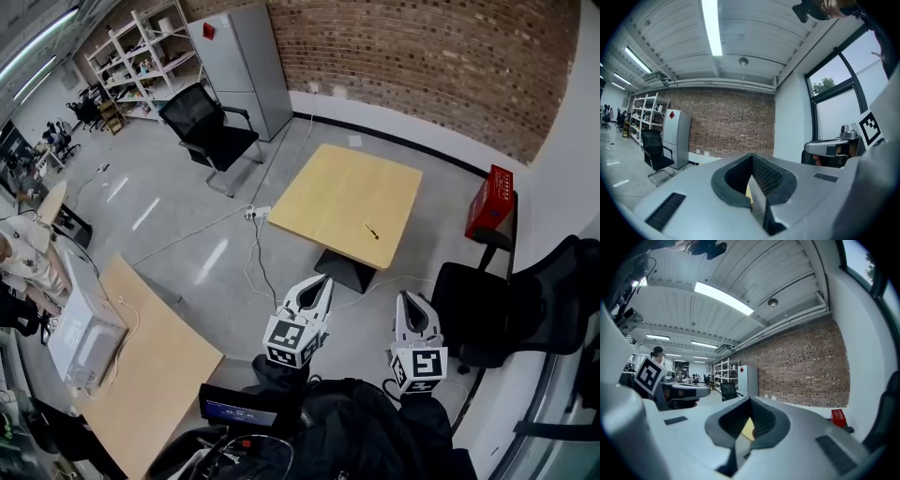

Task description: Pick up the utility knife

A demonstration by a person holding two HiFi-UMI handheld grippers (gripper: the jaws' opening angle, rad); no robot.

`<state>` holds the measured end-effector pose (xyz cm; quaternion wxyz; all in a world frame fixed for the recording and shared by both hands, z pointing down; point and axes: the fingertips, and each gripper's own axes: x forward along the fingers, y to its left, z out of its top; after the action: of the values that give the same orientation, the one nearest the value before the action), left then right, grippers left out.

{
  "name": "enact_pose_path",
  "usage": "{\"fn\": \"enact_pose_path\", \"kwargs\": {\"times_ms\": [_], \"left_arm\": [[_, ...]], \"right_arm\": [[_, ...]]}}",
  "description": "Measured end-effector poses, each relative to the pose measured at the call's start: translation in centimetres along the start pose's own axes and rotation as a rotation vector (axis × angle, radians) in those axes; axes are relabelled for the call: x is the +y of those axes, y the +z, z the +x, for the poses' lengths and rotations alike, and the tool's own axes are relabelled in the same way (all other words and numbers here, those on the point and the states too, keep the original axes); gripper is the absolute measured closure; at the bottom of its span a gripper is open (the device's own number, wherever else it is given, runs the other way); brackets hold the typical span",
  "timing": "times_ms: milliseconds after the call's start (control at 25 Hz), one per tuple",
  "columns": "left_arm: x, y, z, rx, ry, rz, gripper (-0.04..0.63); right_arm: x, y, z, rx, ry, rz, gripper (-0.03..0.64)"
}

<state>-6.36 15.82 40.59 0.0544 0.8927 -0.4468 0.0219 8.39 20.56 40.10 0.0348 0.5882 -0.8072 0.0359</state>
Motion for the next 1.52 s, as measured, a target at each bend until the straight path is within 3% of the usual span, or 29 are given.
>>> {"fn": "enact_pose_path", "kwargs": {"times_ms": [560, 1080, 1520], "left_arm": [[0.5, -2.2, 2.4, 0.057, 0.026, 0.0, 0.598], [8.7, -0.3, 13.5, 0.027, -0.008, -0.016, 0.598], [15.3, -0.4, 21.8, 0.072, -0.047, -0.044, 0.598]], "right_arm": [[-1.3, -2.4, 3.4, 0.045, 0.061, 0.033, 0.614], [-5.5, -0.2, 15.6, 0.032, 0.013, -0.002, 0.614], [-7.8, 0.0, 25.9, 0.078, -0.008, 0.003, 0.614]]}}
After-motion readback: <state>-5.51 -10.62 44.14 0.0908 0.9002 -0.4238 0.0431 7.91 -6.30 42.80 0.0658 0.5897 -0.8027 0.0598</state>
